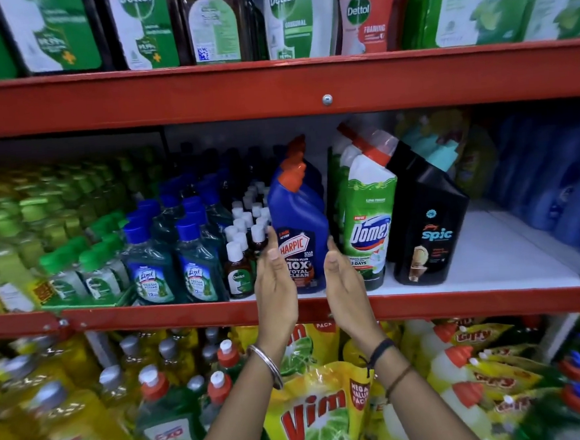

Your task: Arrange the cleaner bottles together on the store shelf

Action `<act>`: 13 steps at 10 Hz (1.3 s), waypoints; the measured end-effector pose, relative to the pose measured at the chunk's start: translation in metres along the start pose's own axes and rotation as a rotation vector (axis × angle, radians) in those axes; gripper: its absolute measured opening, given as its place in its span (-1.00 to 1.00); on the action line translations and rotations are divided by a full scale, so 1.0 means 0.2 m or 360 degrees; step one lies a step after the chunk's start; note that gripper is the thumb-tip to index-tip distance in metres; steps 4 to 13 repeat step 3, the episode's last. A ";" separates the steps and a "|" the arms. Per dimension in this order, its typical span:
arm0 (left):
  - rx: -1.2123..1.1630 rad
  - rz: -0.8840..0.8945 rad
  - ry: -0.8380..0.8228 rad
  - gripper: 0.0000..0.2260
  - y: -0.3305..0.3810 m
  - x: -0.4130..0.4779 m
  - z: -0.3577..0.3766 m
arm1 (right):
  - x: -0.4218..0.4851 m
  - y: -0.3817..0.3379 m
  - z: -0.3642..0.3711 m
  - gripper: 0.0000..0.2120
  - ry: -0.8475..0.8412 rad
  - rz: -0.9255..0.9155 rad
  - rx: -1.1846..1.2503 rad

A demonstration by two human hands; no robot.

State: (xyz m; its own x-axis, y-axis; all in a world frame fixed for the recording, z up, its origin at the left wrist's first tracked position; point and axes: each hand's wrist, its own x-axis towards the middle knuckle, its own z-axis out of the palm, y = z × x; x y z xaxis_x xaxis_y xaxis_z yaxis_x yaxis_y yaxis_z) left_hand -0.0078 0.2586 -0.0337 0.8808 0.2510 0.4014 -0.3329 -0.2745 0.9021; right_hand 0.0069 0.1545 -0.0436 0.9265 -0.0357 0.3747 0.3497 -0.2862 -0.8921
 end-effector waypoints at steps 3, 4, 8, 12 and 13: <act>-0.0122 0.0041 0.0205 -0.54 0.05 -0.02 0.03 | -0.04 0.03 -0.08 -0.38 0.0147 -0.0008 0.0195; -0.0122 0.0041 0.0205 -0.54 0.05 -0.02 0.03 | -0.04 0.03 -0.08 -0.38 0.0147 -0.0008 0.0195; -0.0122 0.0041 0.0205 -0.54 0.05 -0.02 0.03 | -0.04 0.03 -0.08 -0.38 0.0147 -0.0008 0.0195; -0.0122 0.0041 0.0205 -0.54 0.05 -0.02 0.03 | -0.04 0.03 -0.08 -0.38 0.0147 -0.0008 0.0195; -0.0122 0.0041 0.0205 -0.54 0.05 -0.02 0.03 | -0.04 0.03 -0.08 -0.38 0.0147 -0.0008 0.0195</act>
